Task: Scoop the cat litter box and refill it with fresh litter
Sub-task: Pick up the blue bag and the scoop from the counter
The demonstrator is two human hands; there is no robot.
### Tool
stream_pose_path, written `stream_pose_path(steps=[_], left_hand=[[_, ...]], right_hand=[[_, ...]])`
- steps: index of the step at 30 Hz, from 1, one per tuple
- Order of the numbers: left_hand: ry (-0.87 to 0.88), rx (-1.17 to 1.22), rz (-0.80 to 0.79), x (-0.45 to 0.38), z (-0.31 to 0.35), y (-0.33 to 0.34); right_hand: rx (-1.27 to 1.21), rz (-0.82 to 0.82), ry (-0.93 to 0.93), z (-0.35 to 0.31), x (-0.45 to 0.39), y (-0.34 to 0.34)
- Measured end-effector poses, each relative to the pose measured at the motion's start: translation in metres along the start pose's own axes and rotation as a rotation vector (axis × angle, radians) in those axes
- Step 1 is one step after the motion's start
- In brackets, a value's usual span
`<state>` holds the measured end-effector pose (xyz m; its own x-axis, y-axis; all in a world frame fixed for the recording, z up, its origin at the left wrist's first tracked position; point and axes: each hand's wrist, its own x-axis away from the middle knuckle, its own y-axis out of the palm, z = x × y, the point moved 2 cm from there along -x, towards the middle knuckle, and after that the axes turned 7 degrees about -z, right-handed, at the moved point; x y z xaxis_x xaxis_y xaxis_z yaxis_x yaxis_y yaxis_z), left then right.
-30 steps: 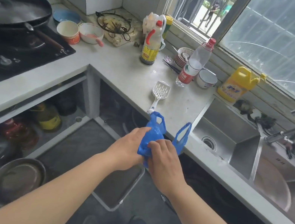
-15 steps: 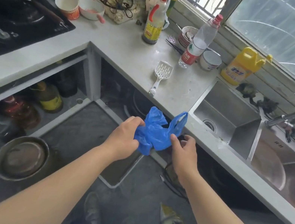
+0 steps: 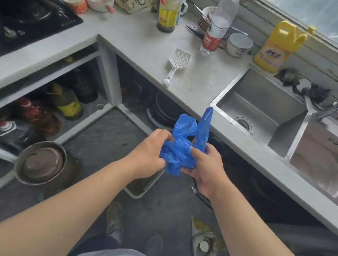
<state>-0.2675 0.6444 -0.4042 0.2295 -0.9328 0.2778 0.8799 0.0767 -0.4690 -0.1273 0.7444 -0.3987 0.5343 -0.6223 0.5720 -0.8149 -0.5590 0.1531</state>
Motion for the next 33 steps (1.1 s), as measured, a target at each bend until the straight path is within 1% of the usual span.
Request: stream_pose_path(steps=[3, 6, 8, 13, 17, 20, 22, 24, 28, 33], left_hand=[[-0.044, -0.006, -0.05, 0.005, 0.01, 0.021], [-0.11, 0.11, -0.066, 0.008, 0.02, 0.033], [-0.127, 0.192, -0.038, 0.009, 0.024, 0.04], [-0.177, 0.385, 0.103, 0.007, 0.048, 0.042], [-0.22, 0.483, 0.177, -0.002, 0.052, 0.035], [-0.217, 0.582, 0.146, -0.007, 0.043, 0.027], [-0.205, 0.59, 0.125, -0.009, 0.033, 0.019], [-0.212, 0.57, 0.159, -0.015, 0.018, 0.006], [-0.212, 0.609, 0.193, -0.028, -0.015, -0.032], [-0.283, 0.648, 0.229, -0.042, -0.068, -0.091]], right_hand=[[0.045, 0.049, -0.045, 0.006, 0.011, -0.025], [0.107, 0.096, -0.071, 0.011, 0.02, -0.048], [0.176, 0.103, -0.1, 0.014, 0.024, -0.06], [0.354, 0.064, -0.184, 0.012, 0.034, -0.067], [0.514, 0.012, -0.231, 0.008, 0.033, -0.058], [0.619, -0.022, -0.267, 0.005, 0.027, -0.046], [0.678, -0.036, -0.278, 0.002, 0.019, -0.033], [0.718, -0.045, -0.277, -0.003, 0.009, -0.018], [0.733, -0.031, -0.235, -0.017, -0.02, 0.014], [0.707, -0.05, -0.089, -0.024, -0.063, 0.058]])
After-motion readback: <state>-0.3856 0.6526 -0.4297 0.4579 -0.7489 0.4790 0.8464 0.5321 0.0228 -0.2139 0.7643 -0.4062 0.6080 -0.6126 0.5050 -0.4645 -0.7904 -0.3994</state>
